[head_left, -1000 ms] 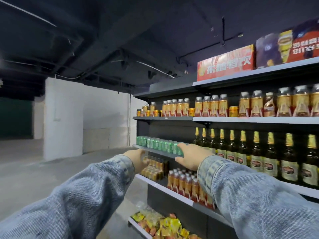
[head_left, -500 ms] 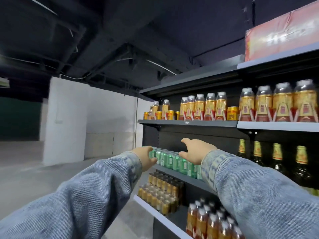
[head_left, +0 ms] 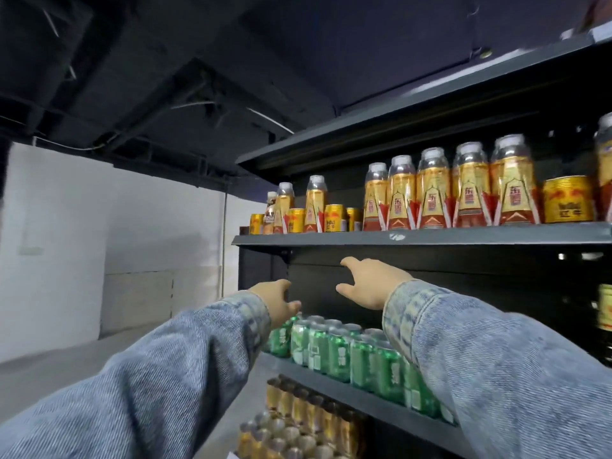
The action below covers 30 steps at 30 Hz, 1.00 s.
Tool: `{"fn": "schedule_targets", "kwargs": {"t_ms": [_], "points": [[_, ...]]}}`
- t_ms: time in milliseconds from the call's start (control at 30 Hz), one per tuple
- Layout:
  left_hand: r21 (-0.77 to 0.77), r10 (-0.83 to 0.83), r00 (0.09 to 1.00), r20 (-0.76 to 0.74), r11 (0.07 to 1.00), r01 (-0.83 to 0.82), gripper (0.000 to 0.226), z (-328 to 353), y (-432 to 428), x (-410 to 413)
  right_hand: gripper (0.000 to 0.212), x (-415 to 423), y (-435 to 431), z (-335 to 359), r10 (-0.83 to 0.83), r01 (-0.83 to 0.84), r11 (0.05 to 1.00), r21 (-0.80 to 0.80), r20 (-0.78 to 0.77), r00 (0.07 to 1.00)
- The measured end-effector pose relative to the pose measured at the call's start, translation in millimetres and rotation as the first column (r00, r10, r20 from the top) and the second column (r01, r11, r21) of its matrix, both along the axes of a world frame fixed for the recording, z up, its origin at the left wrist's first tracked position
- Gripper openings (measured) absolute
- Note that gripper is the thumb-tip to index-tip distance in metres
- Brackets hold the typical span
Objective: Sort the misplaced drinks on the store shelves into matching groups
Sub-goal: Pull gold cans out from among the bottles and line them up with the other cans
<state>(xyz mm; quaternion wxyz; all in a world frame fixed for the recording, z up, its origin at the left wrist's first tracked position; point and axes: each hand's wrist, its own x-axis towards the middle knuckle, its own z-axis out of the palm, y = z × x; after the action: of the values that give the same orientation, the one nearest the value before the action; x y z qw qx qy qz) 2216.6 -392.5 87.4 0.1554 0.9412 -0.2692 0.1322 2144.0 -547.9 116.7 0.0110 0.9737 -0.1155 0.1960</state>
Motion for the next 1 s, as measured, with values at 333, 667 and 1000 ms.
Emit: {"fn": "schedule_targets", "kwargs": {"t_ms": [333,667,1000], "points": [[-0.247,-0.188,0.979,0.080,0.948,0.202,0.052,64.7,-62.3,189.1,0.054,170.5,-25.7,72.1,-0.048,0.036,0.997,0.074,0.168,0.985],[-0.440,-0.264,0.932,0.250,0.826,0.352,0.051,107.0,-117.1,279.2,0.063,275.3,-75.7,148.3,-0.137,0.056,0.985,0.163,0.547,0.826],[-0.299,-0.198,0.853,0.482,0.878,0.373,0.053,102.8,-141.8,335.6,0.109,355.1,-76.6,181.4,-0.266,0.146,0.959,0.243,0.590,0.763]]}}
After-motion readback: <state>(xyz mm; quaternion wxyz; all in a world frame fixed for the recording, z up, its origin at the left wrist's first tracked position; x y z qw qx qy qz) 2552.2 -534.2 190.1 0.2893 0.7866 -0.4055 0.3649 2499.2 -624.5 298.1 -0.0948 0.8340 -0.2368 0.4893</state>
